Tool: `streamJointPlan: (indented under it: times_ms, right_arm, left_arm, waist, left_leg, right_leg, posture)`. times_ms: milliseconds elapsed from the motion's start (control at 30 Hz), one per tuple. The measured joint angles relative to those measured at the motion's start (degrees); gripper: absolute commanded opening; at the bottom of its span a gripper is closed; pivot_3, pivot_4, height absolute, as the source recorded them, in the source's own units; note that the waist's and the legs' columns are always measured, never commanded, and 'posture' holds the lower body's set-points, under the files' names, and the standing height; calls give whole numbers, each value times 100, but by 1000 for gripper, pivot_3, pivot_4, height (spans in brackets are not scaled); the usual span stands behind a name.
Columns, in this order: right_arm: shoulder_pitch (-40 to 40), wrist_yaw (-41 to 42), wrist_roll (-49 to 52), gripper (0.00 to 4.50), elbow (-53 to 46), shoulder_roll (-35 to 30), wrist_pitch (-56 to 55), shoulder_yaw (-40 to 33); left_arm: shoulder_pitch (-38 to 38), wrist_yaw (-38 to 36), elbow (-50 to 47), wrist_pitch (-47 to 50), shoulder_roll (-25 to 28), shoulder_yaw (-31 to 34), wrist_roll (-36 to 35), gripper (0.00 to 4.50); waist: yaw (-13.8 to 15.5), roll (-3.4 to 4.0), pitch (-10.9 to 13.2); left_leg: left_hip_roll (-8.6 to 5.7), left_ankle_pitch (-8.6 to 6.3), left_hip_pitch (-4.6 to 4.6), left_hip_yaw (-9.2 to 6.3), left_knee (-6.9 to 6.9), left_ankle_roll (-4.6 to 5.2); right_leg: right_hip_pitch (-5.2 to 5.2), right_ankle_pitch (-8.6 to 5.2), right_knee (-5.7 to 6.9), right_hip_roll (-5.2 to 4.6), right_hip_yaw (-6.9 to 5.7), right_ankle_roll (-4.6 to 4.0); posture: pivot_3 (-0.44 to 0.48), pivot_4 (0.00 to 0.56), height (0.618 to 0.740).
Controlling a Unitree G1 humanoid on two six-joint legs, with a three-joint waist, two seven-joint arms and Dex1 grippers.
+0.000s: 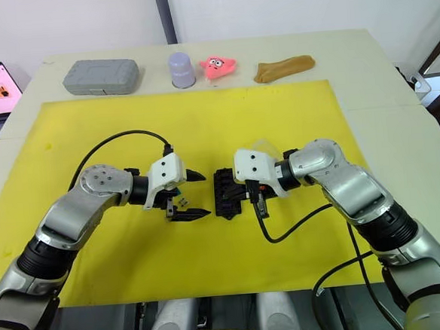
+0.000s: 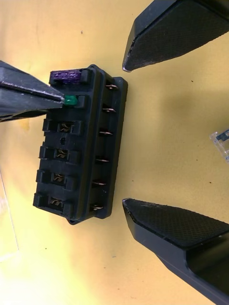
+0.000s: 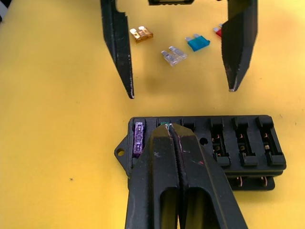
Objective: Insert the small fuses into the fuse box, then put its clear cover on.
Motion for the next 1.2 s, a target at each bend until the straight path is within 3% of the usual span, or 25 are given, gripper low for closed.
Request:
streamJointPlan:
  times_ms: [333, 533, 700, 833, 967, 1033, 1167, 1200]
  right_arm:
    - [43, 55, -221, 33, 33, -12, -347, 53]
    - [-63, 97, 126, 33, -15, -1, 285, -162]
    - [-289, 98, 679, 33, -106, -64, 875, -739]
    - [-124, 163, 834, 33, -181, -556, 968, -1162]
    - [523, 428, 842, 1331, -66, -1317, 724, -1594]
    - [933, 572, 759, 2303, 336, -1848, 546, -1981]
    - [1466, 740, 642, 4396, 845, -2346, 63, -2568]
    - [1606, 775, 617, 4459, 940, -2421, -38, -2684]
  left_arm:
    - [0, -1, 0, 1, -2, 0, 8, 4500]
    - [1, -124, -3, 0, 41, 118, -134, 4500]
    - [27, -281, -31, -130, 181, 703, -503, 4500]
    - [243, -450, -135, 73, 704, 1427, -976, 4500]
    - [931, -853, -30, 180, 1639, 2176, -1244, 4500]
    - [1433, -1091, 299, 261, 2214, 2757, -1284, 4500]
    - [2242, -1330, 694, 47, 2725, 3643, -1240, 4500]
    - [2437, -1366, 803, -23, 2789, 3810, -1189, 4500]
  waist:
    - [0, -4, -5]
    - [2, -4, -4]
    - [3, -4, -4]
    - [2, -4, -3]
    - [0, -1, 0]
    - [-1, 2, 3]
    - [-3, 5, 3]
    - [-4, 5, 3]
  left_leg:
    - [0, 0, 5, -1, 0, 0]
    - [0, 0, 1, -2, 1, 0]
    - [2, 0, -2, -3, 0, 0]
    - [2, -1, -3, -3, -3, 2]
    - [2, -16, -6, 0, -6, 28]
    - [2, -18, -4, 4, -8, 32]
    - [6, -25, 7, 7, -7, 45]
    - [7, -25, 6, 7, -7, 45]
  right_leg:
    - [7, 0, 0, 1, 0, 0]
    - [4, 0, -1, 0, 0, 0]
    - [-1, 0, -1, -1, -1, 0]
    - [-2, 0, -3, -3, -2, 0]
    - [-5, 0, -7, -2, -2, 0]
    - [-3, 0, -12, -2, -2, -1]
    - [9, -1, -14, 0, -2, -1]
    - [9, -1, -15, 1, -3, -1]
  posture:
    - [0, 150, 740]
    - [0, 150, 740]
    - [0, 150, 740]
    - [0, 150, 740]
    - [0, 150, 740]
    - [0, 150, 740]
    - [0, 150, 740]
    - [0, 150, 740]
